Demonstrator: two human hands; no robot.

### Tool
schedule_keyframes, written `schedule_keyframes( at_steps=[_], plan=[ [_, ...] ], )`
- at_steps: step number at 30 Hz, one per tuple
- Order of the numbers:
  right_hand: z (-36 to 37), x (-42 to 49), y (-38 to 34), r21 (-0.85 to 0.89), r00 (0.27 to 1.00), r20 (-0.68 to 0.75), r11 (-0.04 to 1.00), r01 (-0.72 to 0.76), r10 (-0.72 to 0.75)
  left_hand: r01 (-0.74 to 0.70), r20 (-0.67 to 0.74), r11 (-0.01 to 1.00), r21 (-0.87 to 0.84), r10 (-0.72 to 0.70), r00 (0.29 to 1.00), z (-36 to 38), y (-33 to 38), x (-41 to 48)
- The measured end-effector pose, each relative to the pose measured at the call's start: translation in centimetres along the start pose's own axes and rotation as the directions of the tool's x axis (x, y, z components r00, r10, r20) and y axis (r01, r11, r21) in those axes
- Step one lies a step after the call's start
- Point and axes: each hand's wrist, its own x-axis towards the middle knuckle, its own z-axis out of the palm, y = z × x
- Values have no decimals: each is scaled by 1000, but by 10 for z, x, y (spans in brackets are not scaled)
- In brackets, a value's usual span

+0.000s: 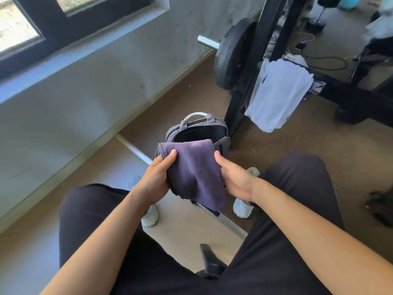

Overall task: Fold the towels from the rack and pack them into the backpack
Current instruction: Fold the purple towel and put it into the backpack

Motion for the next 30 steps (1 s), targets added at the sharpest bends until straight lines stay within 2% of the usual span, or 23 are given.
schedule_keyframes(
  at_steps=[2,6,7,9,12,14,16,18,21,24,27,28,30],
  plan=[
    [6,1,1,76,994,-5,991,109,-109,9,6,1000,-29,-9,1000,-3,-2,2],
    [2,-2,-3,58,966,-63,965,256,-253,20,13,998,52,-21,1000,-12,-6,6],
    [2,-4,-3,3,953,-105,958,286,-284,27,2,994,106,-27,1000,-15,-6,6],
    [0,-5,-2,-232,896,-227,915,330,-381,51,-27,959,277,-45,999,-20,-7,6],
    [-4,0,5,-584,752,-364,764,275,-549,104,-91,858,503,-67,994,-23,-10,5],
    [-10,5,6,-746,670,-346,626,227,-656,116,-152,847,518,-42,988,-23,-12,5],
    [-13,4,1,-800,636,-296,549,243,-713,72,-197,853,518,37,980,-22,-11,5],
    [-12,0,-4,-730,654,-273,595,337,-706,-26,-210,873,487,146,967,-21,-9,5],
    [-6,-7,-5,-488,743,-325,777,397,-584,-148,-156,881,449,240,958,-20,-8,4],
    [-5,-8,-6,-339,798,-368,868,362,-477,-208,-50,901,379,245,968,-17,-7,0],
    [-5,-9,-10,-119,842,-343,908,401,-417,-262,-10,908,328,281,960,-16,-8,-1],
    [-5,-9,-10,-60,857,-318,910,409,-406,-250,3,924,289,260,966,-16,-8,-1],
    [-5,-10,-11,-50,881,-265,918,394,-392,-180,16,953,242,181,983,-15,-6,-2]
  ],
)
